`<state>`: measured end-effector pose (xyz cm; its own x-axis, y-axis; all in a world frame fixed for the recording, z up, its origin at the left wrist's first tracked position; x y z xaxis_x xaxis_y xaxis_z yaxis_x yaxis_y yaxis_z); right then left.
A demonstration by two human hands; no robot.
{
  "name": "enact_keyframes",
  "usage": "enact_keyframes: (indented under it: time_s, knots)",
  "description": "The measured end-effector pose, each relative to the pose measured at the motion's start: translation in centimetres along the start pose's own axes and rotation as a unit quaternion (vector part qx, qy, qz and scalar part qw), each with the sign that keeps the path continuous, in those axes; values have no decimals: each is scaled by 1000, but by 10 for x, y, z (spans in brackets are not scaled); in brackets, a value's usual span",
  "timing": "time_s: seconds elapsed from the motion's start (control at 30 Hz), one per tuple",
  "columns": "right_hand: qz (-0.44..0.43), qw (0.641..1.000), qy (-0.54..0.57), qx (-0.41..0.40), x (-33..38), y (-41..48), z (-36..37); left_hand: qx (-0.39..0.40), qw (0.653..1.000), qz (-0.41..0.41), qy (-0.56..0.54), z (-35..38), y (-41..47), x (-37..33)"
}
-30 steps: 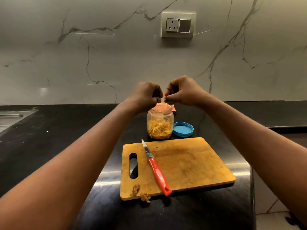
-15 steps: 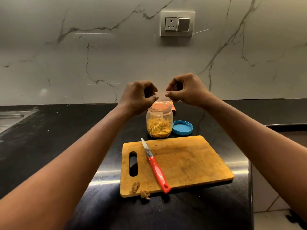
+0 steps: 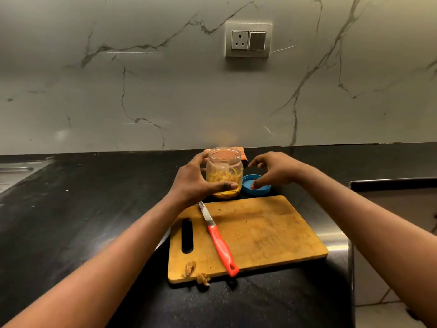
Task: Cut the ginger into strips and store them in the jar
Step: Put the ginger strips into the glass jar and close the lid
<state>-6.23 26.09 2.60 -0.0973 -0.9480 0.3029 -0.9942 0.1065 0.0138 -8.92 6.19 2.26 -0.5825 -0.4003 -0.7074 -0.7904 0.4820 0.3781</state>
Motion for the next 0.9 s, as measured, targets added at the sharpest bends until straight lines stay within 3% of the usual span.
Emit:
enact_keyframes:
  time_s: [0.2,0.4,0.63,0.77,0.9]
  knots:
    - [-8,999,9,48,-3,11,18,3,999,-31,-35,15,6,12]
    - [-20,1000,22,7,3,15,6,-20,998,-38,-51,15,7,16]
    - [-7,990,3,138,15,11,22,-24,997,-36,-64,15,7,18]
    - [-22,996,-33,77,21,14,13,-21,997,-37,-62,14,6,18]
    - [-47,998,23,-36,21,10,-26,-16,997,-38,-67,14,6,19]
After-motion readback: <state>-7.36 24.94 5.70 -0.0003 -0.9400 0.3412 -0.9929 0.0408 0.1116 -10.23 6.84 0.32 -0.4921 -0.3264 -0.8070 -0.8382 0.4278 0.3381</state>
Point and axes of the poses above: each hand's wrist, its own y-axis towards the middle knuckle, its own z-axis out of the palm, x = y × z, the point moved 9 cm from there along y, towards the middle knuckle
